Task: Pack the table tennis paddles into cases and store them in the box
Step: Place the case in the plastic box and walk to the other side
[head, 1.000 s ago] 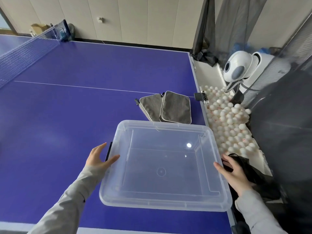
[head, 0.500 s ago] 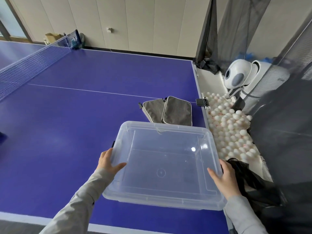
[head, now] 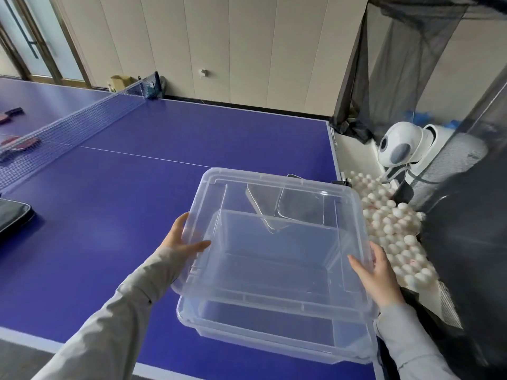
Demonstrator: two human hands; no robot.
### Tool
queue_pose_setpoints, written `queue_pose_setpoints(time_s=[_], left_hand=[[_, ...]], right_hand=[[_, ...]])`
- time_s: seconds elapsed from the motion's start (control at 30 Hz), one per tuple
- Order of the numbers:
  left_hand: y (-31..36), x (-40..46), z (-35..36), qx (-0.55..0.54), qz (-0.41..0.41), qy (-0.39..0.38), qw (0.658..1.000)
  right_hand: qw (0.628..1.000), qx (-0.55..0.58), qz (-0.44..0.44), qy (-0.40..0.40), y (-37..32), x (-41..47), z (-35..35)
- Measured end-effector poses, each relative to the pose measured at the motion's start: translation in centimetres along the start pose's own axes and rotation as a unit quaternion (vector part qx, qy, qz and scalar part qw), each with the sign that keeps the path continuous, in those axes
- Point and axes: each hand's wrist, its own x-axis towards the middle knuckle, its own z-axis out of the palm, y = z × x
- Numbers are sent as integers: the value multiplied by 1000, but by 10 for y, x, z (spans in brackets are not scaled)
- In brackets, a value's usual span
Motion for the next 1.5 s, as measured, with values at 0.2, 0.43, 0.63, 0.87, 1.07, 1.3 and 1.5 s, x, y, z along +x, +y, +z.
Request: queue_pose_setpoints(time_s=[0.2,0.43,0.63,0.87,1.07,1.3,1.5], left_hand=[[16,15,-32,18,34,81,996],[18,52,-97,23,42,113,992],[9,114,-175,15,33,104,994],[2,210,-284,17,34,70,997],[-8,287,-323,37,39,61,997],[-63,364,-318,77,-2,60,995],[-127,418,-304,117,-36,56,991]], right_hand=[[1000,2,-21,0,-46,19,30],[999,-5,-32,-3,-102,36,86],[999,-22,-45,4,-161,44,163],[999,-29,-17,-9,-227,57,275],[999,-46,18,22,-254,78,348],[996,-71,59,20,-220,119,408],[992,-91,83,0,-164,151,460]])
